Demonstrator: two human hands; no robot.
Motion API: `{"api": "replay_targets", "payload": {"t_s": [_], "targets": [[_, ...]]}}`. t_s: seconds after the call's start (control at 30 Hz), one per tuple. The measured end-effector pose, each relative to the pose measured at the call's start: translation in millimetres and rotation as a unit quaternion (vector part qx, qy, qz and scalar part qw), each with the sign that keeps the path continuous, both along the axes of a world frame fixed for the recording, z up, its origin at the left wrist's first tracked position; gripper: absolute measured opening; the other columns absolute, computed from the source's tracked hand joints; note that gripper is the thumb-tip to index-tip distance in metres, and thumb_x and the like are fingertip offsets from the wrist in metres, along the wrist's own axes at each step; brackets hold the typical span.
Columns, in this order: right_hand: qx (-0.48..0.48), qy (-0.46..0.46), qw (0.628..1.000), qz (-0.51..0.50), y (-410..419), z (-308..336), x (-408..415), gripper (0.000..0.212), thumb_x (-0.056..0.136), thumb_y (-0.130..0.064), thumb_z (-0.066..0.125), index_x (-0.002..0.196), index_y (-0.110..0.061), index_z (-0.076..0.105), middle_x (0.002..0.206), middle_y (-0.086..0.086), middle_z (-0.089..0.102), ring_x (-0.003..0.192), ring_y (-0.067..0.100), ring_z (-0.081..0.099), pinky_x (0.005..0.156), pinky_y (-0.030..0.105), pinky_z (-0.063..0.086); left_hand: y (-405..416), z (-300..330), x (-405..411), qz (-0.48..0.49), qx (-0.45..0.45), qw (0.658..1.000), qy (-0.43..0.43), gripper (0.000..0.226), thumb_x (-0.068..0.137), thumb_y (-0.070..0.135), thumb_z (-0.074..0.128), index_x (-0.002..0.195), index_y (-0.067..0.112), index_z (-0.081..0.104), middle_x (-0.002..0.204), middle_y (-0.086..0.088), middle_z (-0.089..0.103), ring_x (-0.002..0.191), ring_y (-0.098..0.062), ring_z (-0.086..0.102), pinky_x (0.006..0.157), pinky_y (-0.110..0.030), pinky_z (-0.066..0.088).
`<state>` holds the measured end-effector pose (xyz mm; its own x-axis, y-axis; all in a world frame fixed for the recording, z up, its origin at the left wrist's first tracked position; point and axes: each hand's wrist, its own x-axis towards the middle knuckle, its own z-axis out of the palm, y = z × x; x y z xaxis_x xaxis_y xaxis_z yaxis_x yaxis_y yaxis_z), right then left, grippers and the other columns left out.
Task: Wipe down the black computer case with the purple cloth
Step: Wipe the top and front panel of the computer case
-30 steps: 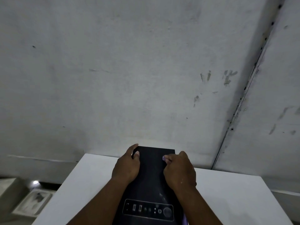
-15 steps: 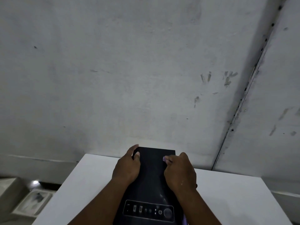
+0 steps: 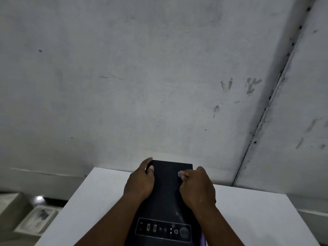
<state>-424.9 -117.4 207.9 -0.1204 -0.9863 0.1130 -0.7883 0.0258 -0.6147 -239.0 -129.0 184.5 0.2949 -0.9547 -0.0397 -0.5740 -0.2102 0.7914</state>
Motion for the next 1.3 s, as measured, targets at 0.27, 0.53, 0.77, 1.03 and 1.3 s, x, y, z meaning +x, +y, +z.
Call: {"api": "replay_targets", "payload": {"t_s": [0.27,0.53,0.77,1.03,1.3], "targets": [[-0.005,-0.008,1.000,0.008,-8.0,2.2,2.9,0.024,0.101,-0.027,0.056,0.101,-0.039,0.077,0.107,-0.016,0.055,0.101,0.010,0.066,0.082,0.029,0.052,-2.5,-1.5,0.9,0.003,0.000,1.000,0.001,0.040,0.109,0.042,0.037,0.149,0.047,0.042,0.137,-0.001,0.065,0.124,-0.022,0.060,0.100,-0.034,0.046],[0.003,0.011,0.999,0.035,-4.7,0.0,0.5,0.020,0.101,-0.029,0.057,0.111,-0.036,0.073,0.086,-0.027,0.044,0.106,0.005,0.064,0.079,0.022,0.043,-2.8,-1.1,0.7,0.002,-0.005,1.000,0.005,0.041,0.110,0.041,0.037,0.150,0.046,0.042,0.137,-0.001,0.064,0.124,-0.022,0.059,0.100,-0.033,0.045],[0.002,0.024,0.998,0.064,10.9,4.6,-1.4,0.019,0.100,-0.035,0.061,0.101,-0.045,0.077,0.104,-0.021,0.058,0.102,0.003,0.063,0.078,0.022,0.043,-4.1,-2.0,0.8,0.001,-0.007,1.000,-0.001,0.041,0.110,0.041,0.037,0.151,0.045,0.042,0.140,-0.002,0.063,0.127,-0.024,0.058,0.101,-0.033,0.044],[0.003,0.008,0.998,0.055,-22.5,0.8,-2.2,0.019,0.098,-0.029,0.064,0.101,-0.041,0.079,0.104,-0.020,0.057,0.102,0.006,0.065,0.082,0.022,0.048,-2.9,-2.6,1.3,0.000,-0.007,1.000,0.007,0.041,0.110,0.041,0.038,0.150,0.044,0.043,0.144,-0.001,0.061,0.129,-0.024,0.057,0.098,-0.031,0.042],[-0.004,-0.023,0.994,0.111,36.2,-6.9,-16.2,0.013,0.096,-0.039,0.069,0.097,-0.047,0.079,0.098,-0.028,0.061,0.089,-0.003,0.061,0.082,0.017,0.050,-2.4,-4.0,1.2,0.000,-0.013,1.000,0.013,0.041,0.109,0.041,0.039,0.150,0.043,0.044,0.144,-0.001,0.060,0.131,-0.024,0.056,0.104,-0.034,0.042]]}}
